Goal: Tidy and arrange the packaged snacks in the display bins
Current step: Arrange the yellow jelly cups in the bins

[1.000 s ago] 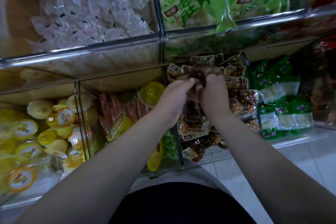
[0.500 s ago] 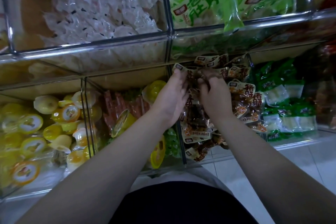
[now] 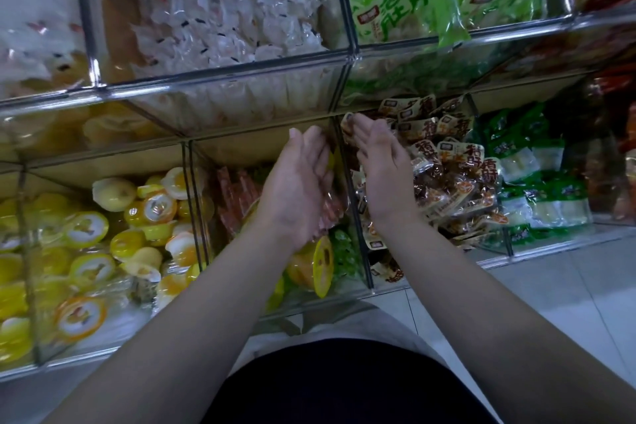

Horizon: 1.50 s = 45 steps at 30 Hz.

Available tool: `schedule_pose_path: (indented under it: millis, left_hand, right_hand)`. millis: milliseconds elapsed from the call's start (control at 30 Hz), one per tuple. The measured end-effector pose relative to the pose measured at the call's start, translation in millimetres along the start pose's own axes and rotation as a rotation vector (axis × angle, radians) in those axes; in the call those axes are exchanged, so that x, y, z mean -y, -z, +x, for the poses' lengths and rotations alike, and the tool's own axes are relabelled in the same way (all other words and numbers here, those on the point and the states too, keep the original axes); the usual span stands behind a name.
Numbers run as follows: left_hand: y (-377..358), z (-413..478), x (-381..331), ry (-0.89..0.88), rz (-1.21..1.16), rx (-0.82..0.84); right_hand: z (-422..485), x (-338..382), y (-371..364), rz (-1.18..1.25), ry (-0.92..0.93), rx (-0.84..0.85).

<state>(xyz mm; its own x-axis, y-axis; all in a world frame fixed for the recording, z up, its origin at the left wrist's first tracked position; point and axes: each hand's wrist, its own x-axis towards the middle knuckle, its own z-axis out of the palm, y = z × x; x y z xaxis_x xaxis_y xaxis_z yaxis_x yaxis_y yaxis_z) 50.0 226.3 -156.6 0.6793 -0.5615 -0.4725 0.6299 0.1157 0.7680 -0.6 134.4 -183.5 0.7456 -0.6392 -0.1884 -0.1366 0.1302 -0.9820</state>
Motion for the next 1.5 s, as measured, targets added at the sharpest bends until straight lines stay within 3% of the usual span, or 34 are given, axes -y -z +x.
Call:
schedule_pose_path:
  millis: [667, 800, 1200, 1500]
  left_hand:
    - [149, -81, -49, -0.068, -0.153, -0.042]
    - [181, -92, -56, -0.064, -0.082, -0.05]
    - [264, -104, -56, 0.01, 0.077, -0.102]
    - [292, -90, -46, 0.172, 0.033, -0.095]
  right_hand:
    - [-88, -4, -146, 0.032, -0.019, 0.165]
    - [-101, -12, -172, 0.0, -0.034, 0.16]
    - [-123, -51, -228, -0.092, -0.198, 0.133]
    - [-115, -72, -245, -0.177, -0.414, 0.128]
